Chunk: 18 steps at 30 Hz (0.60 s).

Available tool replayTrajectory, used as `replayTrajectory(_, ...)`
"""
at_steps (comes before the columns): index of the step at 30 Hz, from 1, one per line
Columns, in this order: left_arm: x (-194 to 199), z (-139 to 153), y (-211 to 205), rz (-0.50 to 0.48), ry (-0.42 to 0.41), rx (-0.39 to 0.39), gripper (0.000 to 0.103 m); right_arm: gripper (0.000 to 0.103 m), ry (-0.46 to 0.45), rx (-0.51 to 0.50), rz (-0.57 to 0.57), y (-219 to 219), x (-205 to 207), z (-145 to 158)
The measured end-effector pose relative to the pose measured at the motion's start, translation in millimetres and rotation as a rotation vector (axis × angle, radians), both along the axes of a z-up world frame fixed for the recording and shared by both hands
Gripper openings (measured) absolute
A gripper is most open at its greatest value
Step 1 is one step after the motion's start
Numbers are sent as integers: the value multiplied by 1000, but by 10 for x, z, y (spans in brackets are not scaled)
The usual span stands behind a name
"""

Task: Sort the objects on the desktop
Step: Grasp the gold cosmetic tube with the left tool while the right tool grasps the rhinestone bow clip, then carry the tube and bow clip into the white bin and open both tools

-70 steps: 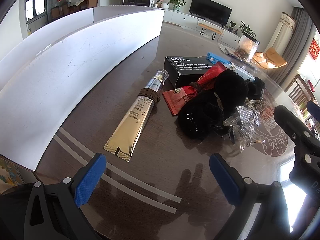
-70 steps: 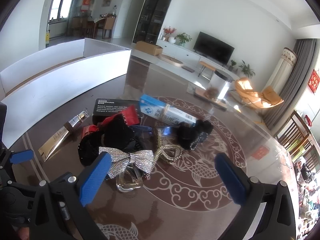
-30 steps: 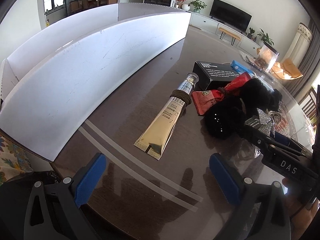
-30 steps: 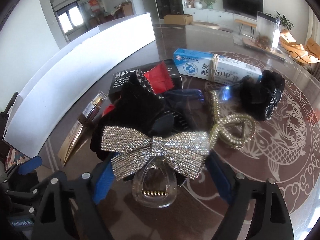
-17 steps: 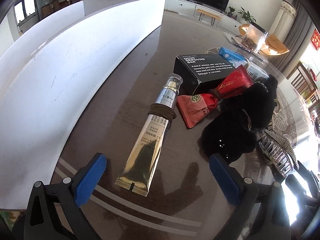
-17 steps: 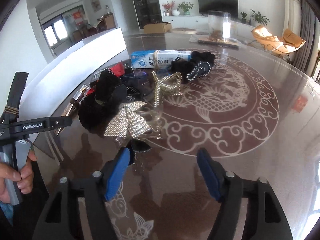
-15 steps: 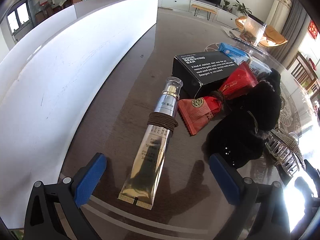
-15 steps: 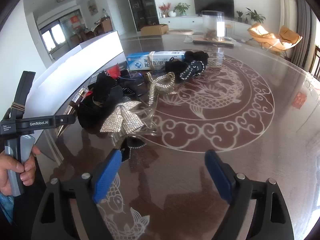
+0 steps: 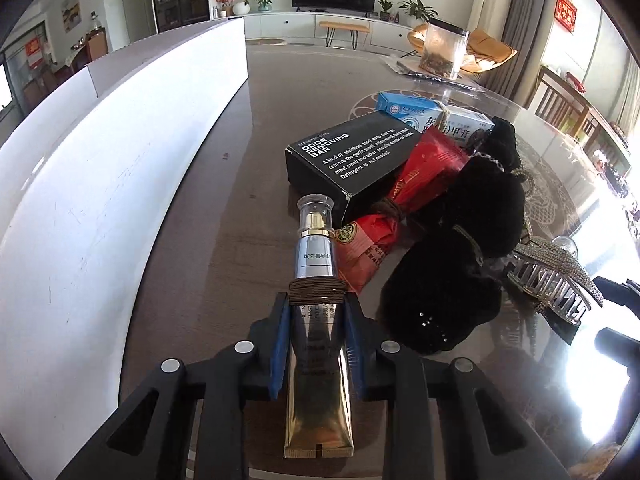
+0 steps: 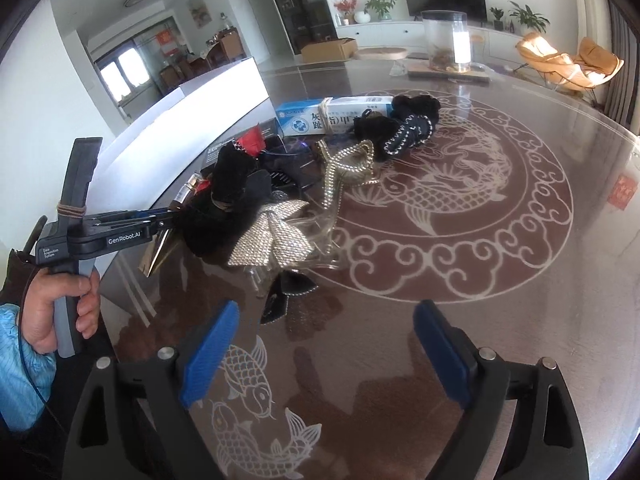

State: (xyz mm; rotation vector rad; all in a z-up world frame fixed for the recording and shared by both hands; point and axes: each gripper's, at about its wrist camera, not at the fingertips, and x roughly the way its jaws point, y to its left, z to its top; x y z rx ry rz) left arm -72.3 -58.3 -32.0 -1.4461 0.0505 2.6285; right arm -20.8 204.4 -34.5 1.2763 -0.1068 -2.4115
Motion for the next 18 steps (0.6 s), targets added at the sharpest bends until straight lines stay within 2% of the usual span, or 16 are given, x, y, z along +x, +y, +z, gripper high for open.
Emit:
replayTrajectory(1, 35, 2, 37, -7, 5, -16, 25, 94, -7, 0, 29, -53, -62, -2)
replayTrajectory(4, 119, 16, 74, -14, -3, 15, 25, 95, 7, 38, 98, -275, -234, -21)
replayTrajectory(6, 153, 9, 110, -13, 0, -6, 25, 95, 12, 57, 114, -423, -356, -59)
replayTrajectory(10, 177, -2, 152, -14, 9, -36, 25, 95, -40, 113, 73, -571, -552, -233)
replayTrajectory(15, 161, -6, 173, -11, 18, -52, 25, 96, -30, 149, 66, -613, -531, -251)
replayTrajectory(16, 160, -7, 180, -11, 20, -57, 25, 93, -29, 164, 62, -615, -527, -258)
replayTrajectory(18, 143, -13, 199, -12, 21, -62, 25, 70, -9, 183, 56, -598, -507, -236)
